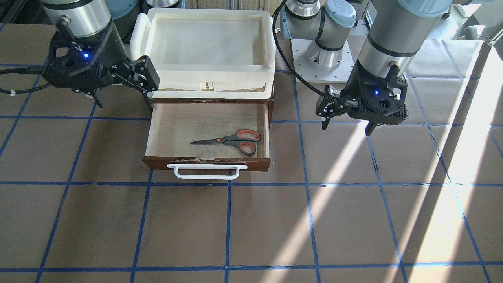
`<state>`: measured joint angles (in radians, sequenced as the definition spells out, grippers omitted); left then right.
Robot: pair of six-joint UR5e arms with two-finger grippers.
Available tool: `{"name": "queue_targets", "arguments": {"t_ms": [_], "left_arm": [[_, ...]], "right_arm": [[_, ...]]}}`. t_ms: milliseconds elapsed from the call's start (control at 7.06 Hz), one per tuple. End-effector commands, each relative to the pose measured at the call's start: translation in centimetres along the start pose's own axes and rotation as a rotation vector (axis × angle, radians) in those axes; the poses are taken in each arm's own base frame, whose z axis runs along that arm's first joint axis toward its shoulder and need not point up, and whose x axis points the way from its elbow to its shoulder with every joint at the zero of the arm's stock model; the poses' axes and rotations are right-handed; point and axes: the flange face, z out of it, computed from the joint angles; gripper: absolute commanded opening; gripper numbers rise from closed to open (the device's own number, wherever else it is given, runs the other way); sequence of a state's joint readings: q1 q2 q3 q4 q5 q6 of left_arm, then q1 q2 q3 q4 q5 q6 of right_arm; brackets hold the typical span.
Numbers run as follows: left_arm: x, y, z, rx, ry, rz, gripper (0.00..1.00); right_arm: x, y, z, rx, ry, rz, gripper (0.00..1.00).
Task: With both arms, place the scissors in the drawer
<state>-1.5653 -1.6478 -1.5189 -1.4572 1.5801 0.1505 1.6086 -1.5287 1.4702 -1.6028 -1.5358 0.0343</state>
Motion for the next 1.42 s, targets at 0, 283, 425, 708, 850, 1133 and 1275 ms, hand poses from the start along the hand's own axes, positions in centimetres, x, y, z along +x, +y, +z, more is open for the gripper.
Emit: {"name": "queue_targets", "arguments": {"t_ms": [0,283,425,708,850,1133,1275], "left_arm": [[0.0,1.2,-0.5,-0.016,-0.006,-0.06,1.0],[0.0,1.6,-0.9,-0.011,-0.007,-0.067,1.0],[0.1,1.8,-1.0,-0.01,-0.007,-0.085,1.0],[0.0,2.1,-0.8,-0.012,0.013,-0.106,1.0],[-0.9,2.1,-0.1,-0.022,0.038,-0.166,1.0],[-1.3,2.4,-0.2,-0.021,0.034,-0.179,1.0],[-1.2,2.4,-0.2,-0.021,0.036,-0.179,1.0]], "right_arm": [[1.6,-0.5,0.4,-0.006,0.007,0.028,1.0],[1.5,-0.4,0.6,-0.014,-0.002,0.032,1.0],[1.6,-0.4,0.6,-0.013,0.006,0.021,1.0],[1.6,-0.4,0.7,-0.013,0.006,0.03,1.0],[1.7,-0.3,1.1,-0.022,0.01,0.03,1.0],[1.5,-0.2,1.3,-0.028,-0.002,0.032,1.0],[1.4,-0.2,1.3,-0.028,0.0,0.031,1.0]]}}
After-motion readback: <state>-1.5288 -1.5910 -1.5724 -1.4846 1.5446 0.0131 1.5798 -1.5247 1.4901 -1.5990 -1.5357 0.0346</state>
